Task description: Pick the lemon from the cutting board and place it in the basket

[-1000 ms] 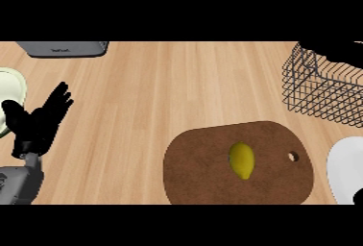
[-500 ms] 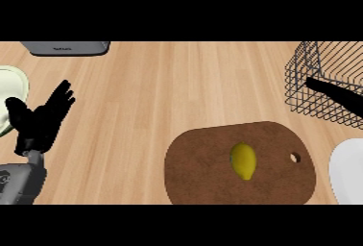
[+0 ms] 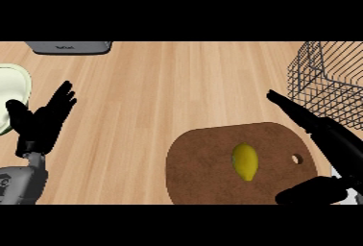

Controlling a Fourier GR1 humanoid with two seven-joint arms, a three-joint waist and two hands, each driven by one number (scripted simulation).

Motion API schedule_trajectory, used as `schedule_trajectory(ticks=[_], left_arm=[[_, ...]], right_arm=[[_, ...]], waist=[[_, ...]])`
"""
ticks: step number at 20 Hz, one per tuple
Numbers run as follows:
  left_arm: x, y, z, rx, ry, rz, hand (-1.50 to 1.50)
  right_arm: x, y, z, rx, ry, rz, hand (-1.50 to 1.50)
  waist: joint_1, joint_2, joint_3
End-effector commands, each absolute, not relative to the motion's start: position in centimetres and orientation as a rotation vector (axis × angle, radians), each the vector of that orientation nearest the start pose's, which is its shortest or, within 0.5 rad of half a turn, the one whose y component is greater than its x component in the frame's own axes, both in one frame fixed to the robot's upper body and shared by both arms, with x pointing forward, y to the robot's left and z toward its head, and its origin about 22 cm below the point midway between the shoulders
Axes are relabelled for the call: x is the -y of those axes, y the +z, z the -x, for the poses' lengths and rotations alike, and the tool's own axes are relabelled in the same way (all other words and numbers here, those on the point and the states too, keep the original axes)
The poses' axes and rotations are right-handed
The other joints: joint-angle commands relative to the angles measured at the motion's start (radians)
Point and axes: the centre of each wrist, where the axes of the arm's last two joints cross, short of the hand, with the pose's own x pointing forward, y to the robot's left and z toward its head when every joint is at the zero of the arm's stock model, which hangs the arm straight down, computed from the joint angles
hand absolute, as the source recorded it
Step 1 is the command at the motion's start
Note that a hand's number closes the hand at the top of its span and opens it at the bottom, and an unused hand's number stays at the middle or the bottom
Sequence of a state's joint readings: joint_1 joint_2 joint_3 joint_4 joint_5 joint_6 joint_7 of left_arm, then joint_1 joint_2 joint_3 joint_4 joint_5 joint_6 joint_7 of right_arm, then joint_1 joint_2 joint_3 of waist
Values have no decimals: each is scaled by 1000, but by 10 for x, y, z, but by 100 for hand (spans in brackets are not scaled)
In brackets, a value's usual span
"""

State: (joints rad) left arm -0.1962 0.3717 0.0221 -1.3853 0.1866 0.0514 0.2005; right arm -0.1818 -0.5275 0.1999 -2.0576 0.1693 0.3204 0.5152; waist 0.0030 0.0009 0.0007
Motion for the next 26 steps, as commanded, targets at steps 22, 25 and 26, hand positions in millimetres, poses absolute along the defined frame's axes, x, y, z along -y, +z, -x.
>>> schedule_trajectory(ticks=[22, 25, 26], left_arm=[[-311, 34, -293, 1372, -64, -185, 0], [-312, 59, -301, 1382, -64, -204, 0], [-328, 48, -298, 1387, -59, -186, 0]], right_arm=[[239, 95, -245, 1385, 1096, 326, -150], [237, 82, -262, 1362, 1087, 302, -150], [237, 97, -240, 1385, 1092, 277, -150]], waist=[[-9, -1, -1], [-4, -1, -1], [-8, -2, -1]])
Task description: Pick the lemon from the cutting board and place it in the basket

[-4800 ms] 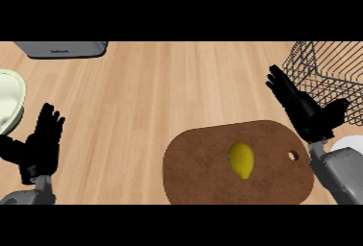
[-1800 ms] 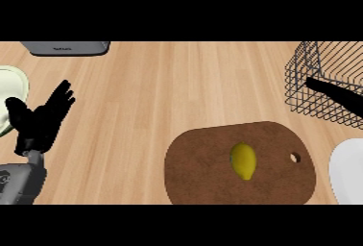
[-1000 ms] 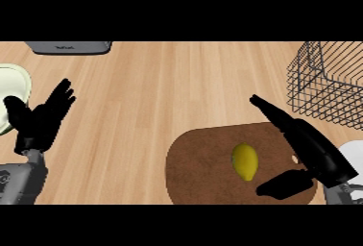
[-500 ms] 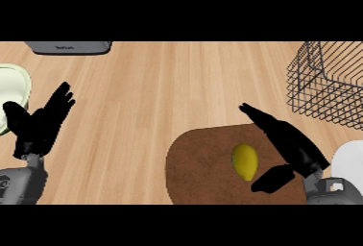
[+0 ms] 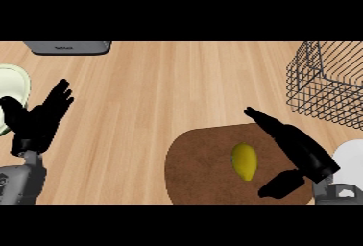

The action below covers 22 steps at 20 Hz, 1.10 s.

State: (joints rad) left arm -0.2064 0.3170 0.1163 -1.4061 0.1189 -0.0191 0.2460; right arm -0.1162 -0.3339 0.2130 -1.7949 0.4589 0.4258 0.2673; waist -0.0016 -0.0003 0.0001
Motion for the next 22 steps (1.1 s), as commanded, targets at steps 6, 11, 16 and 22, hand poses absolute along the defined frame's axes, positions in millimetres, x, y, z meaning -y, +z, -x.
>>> schedule_trajectory(ticks=[6, 11, 16, 22], left_arm=[[-315, 42, -287, 1395, -70, -186, 0], [-329, 43, -287, 1388, -69, -197, 0], [-315, 24, -297, 1378, -59, -175, 0], [-315, 43, -280, 1397, -81, -197, 0]], right_arm=[[228, 71, -251, 1394, 1122, 279, -150], [208, 67, -250, 1363, 1143, 366, -150], [210, 49, -246, 1331, 1151, 395, -150], [199, 28, -245, 1302, 1322, 408, 150]], waist=[[1, 0, 0], [2, 0, 0], [-1, 1, 0], [5, 0, 0]])
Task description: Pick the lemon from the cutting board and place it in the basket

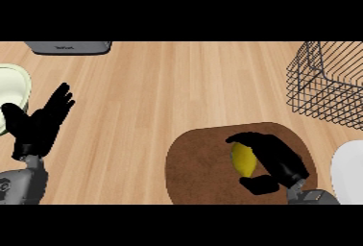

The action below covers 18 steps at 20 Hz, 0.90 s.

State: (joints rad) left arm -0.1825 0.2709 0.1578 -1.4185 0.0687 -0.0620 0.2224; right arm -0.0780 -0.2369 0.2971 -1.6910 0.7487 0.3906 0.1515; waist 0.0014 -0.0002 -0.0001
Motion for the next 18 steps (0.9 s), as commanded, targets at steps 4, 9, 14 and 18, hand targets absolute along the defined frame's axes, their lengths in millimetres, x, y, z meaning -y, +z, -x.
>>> schedule_trajectory(ticks=[4, 9, 14, 18], left_arm=[[-300, 40, -287, 1388, -84, -172, 0], [-319, 49, -298, 1376, -62, -185, 0], [-298, 32, -294, 1387, -73, -183, 0], [-325, 44, -288, 1383, -56, -191, 0]], right_arm=[[204, 19, -244, 1302, 1313, 415, 150], [184, 19, -245, 1317, 1345, 420, 150], [162, 19, -193, 1286, 1274, 461, 150], [115, 17, -142, 1252, 1193, 508, 150]], waist=[[-1, 0, 0], [-2, 0, 0], [-13, -2, 0], [-13, -4, 0]])
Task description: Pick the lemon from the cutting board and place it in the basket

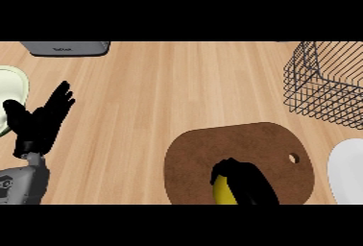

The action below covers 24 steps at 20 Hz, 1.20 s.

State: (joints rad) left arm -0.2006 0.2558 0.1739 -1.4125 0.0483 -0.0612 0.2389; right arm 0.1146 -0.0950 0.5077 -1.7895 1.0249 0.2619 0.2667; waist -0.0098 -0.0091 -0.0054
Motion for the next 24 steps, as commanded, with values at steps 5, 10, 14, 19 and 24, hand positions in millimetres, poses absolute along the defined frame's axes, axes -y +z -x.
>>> schedule_trajectory(ticks=[5, 10, 14, 19, 24], left_arm=[[-311, 29, -280, 1371, -54, -192, 0], [-319, 30, -282, 1353, -65, -187, 0], [-309, 25, -289, 1366, -50, -215, 0], [-323, 42, -285, 1363, -51, -199, 0], [-317, 19, -284, 1376, -68, -196, 0]], right_arm=[[105, 37, -138, 1378, 973, 377, 150], [102, 81, -116, 1671, 710, 239, 150], [108, 117, -106, 1793, 653, 362, 150], [123, 136, -109, 1793, 551, 493, 150], [136, 171, -109, 1764, 539, 623, 150]], waist=[[5, 7, 6], [-2, 4, 6], [-17, 4, 4], [-9, -1, 4], [2, 10, 3]])
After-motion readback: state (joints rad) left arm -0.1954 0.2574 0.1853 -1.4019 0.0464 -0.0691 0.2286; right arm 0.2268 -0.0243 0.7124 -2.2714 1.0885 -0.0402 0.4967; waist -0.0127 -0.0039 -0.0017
